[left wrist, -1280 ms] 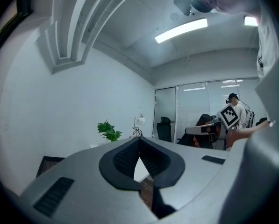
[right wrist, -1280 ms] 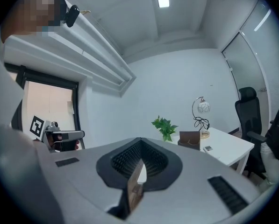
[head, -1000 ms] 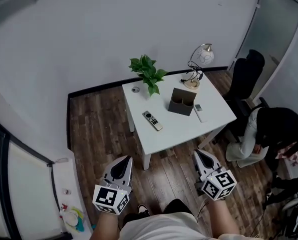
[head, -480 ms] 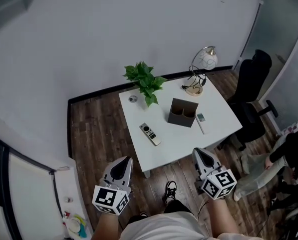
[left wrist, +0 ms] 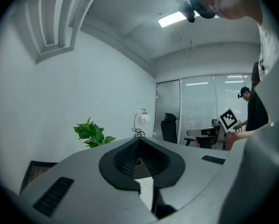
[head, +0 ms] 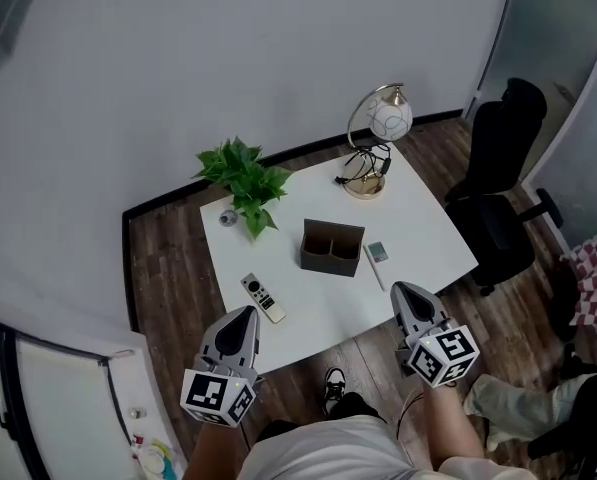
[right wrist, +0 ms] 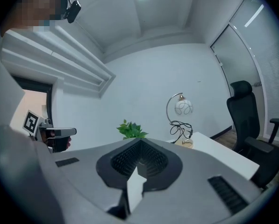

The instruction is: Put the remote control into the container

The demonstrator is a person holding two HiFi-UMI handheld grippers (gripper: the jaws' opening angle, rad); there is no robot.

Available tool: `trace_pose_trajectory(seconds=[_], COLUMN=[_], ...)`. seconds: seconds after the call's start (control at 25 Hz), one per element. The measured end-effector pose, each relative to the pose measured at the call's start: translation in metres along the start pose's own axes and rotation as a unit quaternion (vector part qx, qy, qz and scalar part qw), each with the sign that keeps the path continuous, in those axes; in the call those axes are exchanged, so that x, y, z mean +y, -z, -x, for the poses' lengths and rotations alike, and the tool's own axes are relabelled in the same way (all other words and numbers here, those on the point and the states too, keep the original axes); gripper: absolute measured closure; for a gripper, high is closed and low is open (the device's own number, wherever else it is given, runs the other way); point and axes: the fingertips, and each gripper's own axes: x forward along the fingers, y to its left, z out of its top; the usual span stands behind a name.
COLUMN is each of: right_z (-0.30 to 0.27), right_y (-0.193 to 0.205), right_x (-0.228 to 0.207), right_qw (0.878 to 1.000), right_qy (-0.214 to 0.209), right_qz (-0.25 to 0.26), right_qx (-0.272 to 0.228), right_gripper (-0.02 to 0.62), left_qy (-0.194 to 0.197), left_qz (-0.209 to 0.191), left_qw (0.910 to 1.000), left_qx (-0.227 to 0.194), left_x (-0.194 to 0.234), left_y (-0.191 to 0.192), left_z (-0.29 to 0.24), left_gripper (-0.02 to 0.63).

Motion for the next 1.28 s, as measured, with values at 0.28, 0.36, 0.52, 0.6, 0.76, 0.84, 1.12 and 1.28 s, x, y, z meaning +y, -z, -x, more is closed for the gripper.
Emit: trace_pose_trajectory(seconds=[0.28, 0.36, 0.52, 0.6, 0.76, 0.84, 1.12, 1.28], right_z=[-0.026, -0.037, -0.057, -0.065, -0.079, -0.090, -0.144, -0.160], right_y=[0.012, 0.016, 0.026, 0.031, 0.051, 0.067, 0.139, 0.174], right_x=[-0.071, -0.083, -0.098, -0.104, -0.112, -0.117, -0.156, -0.178], right_qw=[0.999, 0.999, 0.997, 0.996, 0.989, 0.980, 0.937, 0.908], right_qy=[0.012, 0.016, 0.027, 0.034, 0.039, 0.043, 0.049, 0.067], right_qz=[0.000, 0.001, 0.008, 0.012, 0.023, 0.044, 0.028, 0.052], right_qx=[0.036, 0.048, 0.071, 0.084, 0.140, 0.187, 0.345, 0.409], right_gripper=[0.584, 0.584, 0.583, 0.581, 0.494, 0.457, 0.330, 0.328], left_qy=[-0.004, -0.003, -0.004, 0.001, 0.015, 0.019, 0.021, 0.016], left_qz=[0.002, 0.002, 0.009, 0.012, 0.018, 0.022, 0.037, 0.048], left_qw=[0.9998, 0.9997, 0.9993, 0.9992, 0.9989, 0.9987, 0.9976, 0.9969], left_qx=[0.018, 0.026, 0.036, 0.037, 0.040, 0.042, 0.054, 0.061], left_x=[-0.010, -0.010, -0.002, 0.001, 0.006, 0.010, 0.027, 0.034], left_y=[0.005, 0.009, 0.017, 0.022, 0.029, 0.030, 0.045, 0.052], left_z=[-0.055, -0.066, -0.079, -0.085, -0.095, -0.098, -0.108, -0.110], left_gripper=[0.598, 0.598, 0.598, 0.598, 0.598, 0.598, 0.598, 0.598])
